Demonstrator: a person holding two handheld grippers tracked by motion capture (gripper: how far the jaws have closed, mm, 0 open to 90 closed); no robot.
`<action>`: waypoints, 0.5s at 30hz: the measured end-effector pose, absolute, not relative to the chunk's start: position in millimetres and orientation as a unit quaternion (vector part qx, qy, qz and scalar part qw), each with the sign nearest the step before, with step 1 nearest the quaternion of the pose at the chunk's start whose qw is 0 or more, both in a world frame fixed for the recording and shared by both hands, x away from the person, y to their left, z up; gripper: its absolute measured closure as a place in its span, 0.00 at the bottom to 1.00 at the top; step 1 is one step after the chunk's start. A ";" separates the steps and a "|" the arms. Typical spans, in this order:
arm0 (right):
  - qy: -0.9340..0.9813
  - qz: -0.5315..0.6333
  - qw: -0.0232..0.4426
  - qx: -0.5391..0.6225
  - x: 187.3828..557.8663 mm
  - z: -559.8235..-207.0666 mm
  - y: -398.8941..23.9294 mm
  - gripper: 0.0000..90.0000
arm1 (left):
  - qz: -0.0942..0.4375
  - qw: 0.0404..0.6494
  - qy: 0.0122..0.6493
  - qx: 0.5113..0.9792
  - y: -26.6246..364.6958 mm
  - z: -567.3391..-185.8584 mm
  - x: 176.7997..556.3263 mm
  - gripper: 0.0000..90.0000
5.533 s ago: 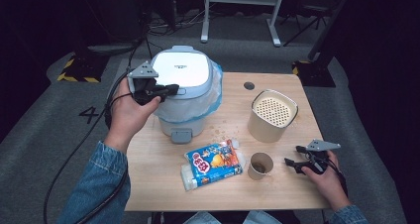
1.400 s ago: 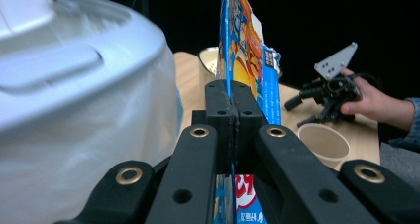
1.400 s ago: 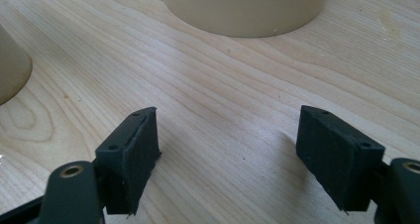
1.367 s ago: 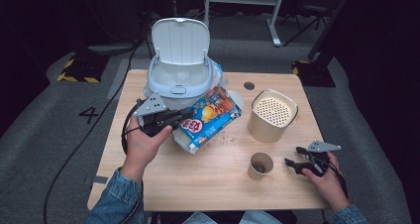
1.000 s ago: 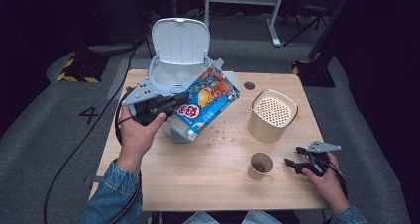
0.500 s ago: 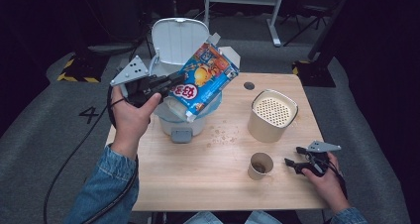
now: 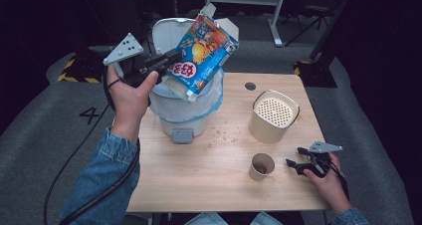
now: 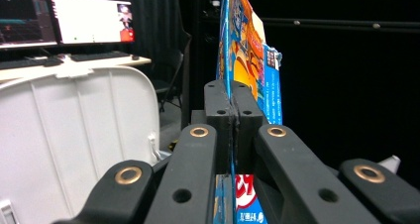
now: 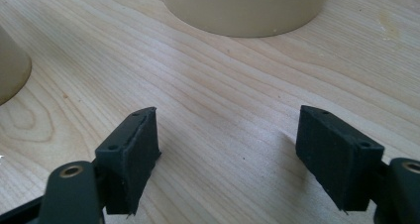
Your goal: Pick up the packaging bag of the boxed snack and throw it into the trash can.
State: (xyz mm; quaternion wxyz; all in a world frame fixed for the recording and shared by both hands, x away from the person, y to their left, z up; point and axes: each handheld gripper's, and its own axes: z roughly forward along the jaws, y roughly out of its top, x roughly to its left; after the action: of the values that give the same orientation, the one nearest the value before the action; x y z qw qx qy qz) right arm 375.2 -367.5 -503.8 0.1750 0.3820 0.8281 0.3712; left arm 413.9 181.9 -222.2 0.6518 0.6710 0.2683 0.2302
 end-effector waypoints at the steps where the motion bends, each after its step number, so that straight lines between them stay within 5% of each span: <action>1: 0.828 0.371 0.176 0.381 375.3 -503.8 -367.7 0.28 | 0.234 0.655 0.272 0.665 181.4 -220.6 419.4 0.99; 15: 0.828 0.371 0.176 0.382 375.2 -503.8 -367.6 0.28 | 0.264 0.657 0.302 0.639 182.0 -222.8 457.4 0.99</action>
State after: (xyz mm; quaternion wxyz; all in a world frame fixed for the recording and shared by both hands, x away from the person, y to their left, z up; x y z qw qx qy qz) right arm 375.2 -367.6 -503.8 0.1755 0.3817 0.8281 0.3712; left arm 457.4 182.0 -222.8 0.6568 0.6386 0.3022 0.2638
